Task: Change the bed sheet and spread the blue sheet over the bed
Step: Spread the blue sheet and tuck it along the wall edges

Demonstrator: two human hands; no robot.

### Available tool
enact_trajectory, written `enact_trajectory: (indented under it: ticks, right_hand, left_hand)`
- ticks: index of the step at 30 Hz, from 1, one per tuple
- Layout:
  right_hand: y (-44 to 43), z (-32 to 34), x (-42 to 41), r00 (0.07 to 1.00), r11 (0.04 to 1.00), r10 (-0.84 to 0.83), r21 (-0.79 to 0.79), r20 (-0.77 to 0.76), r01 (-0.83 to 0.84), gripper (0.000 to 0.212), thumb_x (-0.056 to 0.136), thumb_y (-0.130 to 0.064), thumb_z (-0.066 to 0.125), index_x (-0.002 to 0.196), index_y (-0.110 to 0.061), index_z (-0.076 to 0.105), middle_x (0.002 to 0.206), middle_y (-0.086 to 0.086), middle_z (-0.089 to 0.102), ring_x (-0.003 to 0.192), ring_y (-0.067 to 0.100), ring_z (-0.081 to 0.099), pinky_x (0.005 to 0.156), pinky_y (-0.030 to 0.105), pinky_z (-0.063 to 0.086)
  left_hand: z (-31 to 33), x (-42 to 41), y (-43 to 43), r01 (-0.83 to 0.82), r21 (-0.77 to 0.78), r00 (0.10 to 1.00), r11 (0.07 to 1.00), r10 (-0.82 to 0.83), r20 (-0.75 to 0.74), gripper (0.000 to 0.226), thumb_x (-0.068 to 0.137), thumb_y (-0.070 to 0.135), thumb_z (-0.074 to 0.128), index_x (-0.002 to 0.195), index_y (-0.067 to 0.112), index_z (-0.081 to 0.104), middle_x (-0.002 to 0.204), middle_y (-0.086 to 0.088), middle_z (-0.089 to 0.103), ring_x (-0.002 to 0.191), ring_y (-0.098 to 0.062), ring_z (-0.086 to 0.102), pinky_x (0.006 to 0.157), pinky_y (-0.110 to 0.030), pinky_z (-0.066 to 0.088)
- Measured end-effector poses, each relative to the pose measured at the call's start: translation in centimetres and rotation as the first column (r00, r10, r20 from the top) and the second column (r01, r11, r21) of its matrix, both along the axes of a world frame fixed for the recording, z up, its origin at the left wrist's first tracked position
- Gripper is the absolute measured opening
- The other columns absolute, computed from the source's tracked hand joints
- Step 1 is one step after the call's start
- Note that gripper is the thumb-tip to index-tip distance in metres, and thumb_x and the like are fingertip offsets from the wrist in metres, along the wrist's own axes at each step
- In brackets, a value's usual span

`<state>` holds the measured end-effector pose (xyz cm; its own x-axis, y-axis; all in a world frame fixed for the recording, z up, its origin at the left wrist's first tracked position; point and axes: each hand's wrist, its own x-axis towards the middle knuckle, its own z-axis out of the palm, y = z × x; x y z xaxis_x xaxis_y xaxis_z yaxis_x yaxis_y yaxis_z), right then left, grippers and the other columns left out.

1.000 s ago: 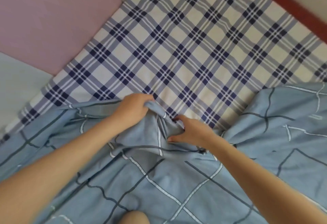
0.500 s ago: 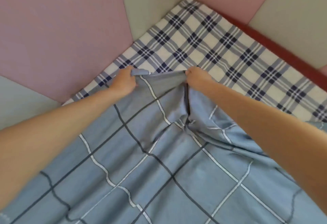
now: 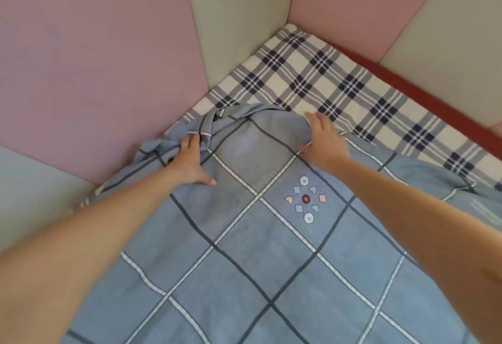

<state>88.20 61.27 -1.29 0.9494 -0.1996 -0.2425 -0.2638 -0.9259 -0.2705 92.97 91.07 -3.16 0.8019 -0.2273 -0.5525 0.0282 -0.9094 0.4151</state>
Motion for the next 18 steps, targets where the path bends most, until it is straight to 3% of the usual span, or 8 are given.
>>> enact_trajectory:
  ticks: [3, 7, 8, 10, 12, 13, 15, 18]
  right_hand:
    - [-3.6, -2.0, -2.9, 0.957, 0.977, -0.21, -0.021, -0.202, 0.21, 0.111, 0.075, -0.027, 0.079, 0.151, -0.022, -0.002, 0.154, 0.011, 0.008, 0.138, 0.035, 0.027, 0.106, 0.051, 0.035]
    - [-5.0, -3.1, -3.9, 0.941, 0.968, -0.248, -0.028, -0.231, 0.249, 0.11, 0.077, -0.026, 0.077, 0.151, -0.022, -0.003, 0.151, 0.009, 0.02, 0.123, 0.038, 0.047, 0.088, 0.05, 0.047]
    - [-4.8, -3.1, -3.6, 0.947, 0.967, -0.25, -0.007, -0.202, 0.253, 0.1, 0.079, -0.025, 0.076, 0.151, -0.022, 0.006, 0.146, 0.01, 0.031, 0.117, 0.036, 0.052, 0.084, 0.047, 0.048]
    - [-4.1, -2.9, -2.5, 0.953, 0.953, -0.299, 0.032, -0.058, 0.301, 0.056, 0.087, -0.018, 0.065, 0.136, -0.018, 0.039, 0.122, 0.01, 0.056, 0.099, 0.03, 0.059, 0.074, 0.037, 0.048]
    - [-2.9, -2.4, -2.8, 0.896, 0.921, -0.391, 0.075, 0.21, 0.383, 0.019, 0.089, -0.005, 0.05, 0.106, -0.014, 0.054, 0.092, 0.003, 0.06, 0.079, 0.024, 0.054, 0.065, 0.033, 0.042]
    - [-2.4, -2.1, -3.7, 0.844, 0.919, -0.39, 0.107, 0.367, 0.379, 0.016, 0.086, 0.001, 0.047, 0.094, -0.012, 0.051, 0.085, 0.002, 0.055, 0.075, 0.023, 0.049, 0.062, 0.033, 0.038]
    - [-1.4, -2.6, -7.6, 0.779, 0.936, -0.353, 0.195, 0.518, 0.294, 0.022, 0.077, 0.01, 0.049, 0.08, -0.01, 0.041, 0.086, 0.005, 0.045, 0.075, 0.023, 0.041, 0.06, 0.036, 0.036]
    - [-1.1, -7.2, -16.0, 0.87, 0.979, -0.206, 0.105, 0.448, 0.177, 0.01, 0.075, -0.004, 0.057, 0.078, -0.007, 0.048, 0.098, 0.011, 0.044, 0.09, 0.032, 0.046, 0.078, 0.046, 0.046]
  left_hand:
    - [-1.7, -1.2, -1.0, 0.041, 0.143, 0.997, 0.989, -0.048, 0.052, 0.145, 0.053, 0.028, 0.093, 0.15, 0.011, -0.014, 0.158, -0.009, -0.014, 0.143, -0.031, 0.021, 0.111, -0.042, 0.031]
    - [-1.8, -1.5, -2.8, -0.017, 0.319, 0.958, 0.948, -0.076, 0.276, 0.146, 0.054, 0.026, 0.092, 0.149, 0.022, -0.018, 0.157, -0.016, -0.016, 0.115, -0.038, 0.053, 0.078, -0.042, 0.051]
    - [-2.1, -1.2, -3.3, -0.038, 0.274, 0.944, 0.961, -0.055, 0.325, 0.14, 0.061, 0.021, 0.089, 0.149, 0.024, -0.019, 0.157, -0.02, -0.011, 0.106, -0.039, 0.059, 0.07, -0.04, 0.051]
    - [-2.5, -0.2, -4.2, -0.129, 0.06, 0.916, 0.99, 0.096, 0.389, 0.114, 0.077, 0.013, 0.076, 0.151, 0.022, -0.01, 0.15, -0.026, 0.025, 0.097, -0.04, 0.062, 0.068, -0.042, 0.052]
    - [-2.5, 0.6, -4.8, -0.264, -0.198, 0.849, 0.944, 0.325, 0.417, 0.064, 0.087, 0.008, 0.062, 0.144, 0.01, 0.031, 0.121, -0.023, 0.057, 0.097, -0.039, 0.062, 0.075, -0.04, 0.049]
    - [-2.2, 0.7, -4.7, -0.281, -0.304, 0.767, 0.91, 0.403, 0.499, 0.035, 0.089, 0.002, 0.053, 0.124, 0.005, 0.052, 0.106, -0.021, 0.063, 0.092, -0.035, 0.061, 0.073, -0.034, 0.045]
    - [-1.6, -1.3, -4.1, -0.197, -0.433, 0.629, 0.88, 0.452, 0.633, 0.02, 0.083, -0.009, 0.043, 0.086, 0.002, 0.059, 0.088, -0.015, 0.056, 0.08, -0.018, 0.051, 0.071, -0.024, 0.033]
    - [-3.1, -7.4, -2.9, -0.142, -0.439, 0.678, 0.887, 0.41, 0.61, 0.023, 0.077, -0.014, 0.042, 0.079, 0.005, 0.054, 0.088, -0.007, 0.043, 0.079, -0.019, 0.045, 0.074, -0.022, 0.03]
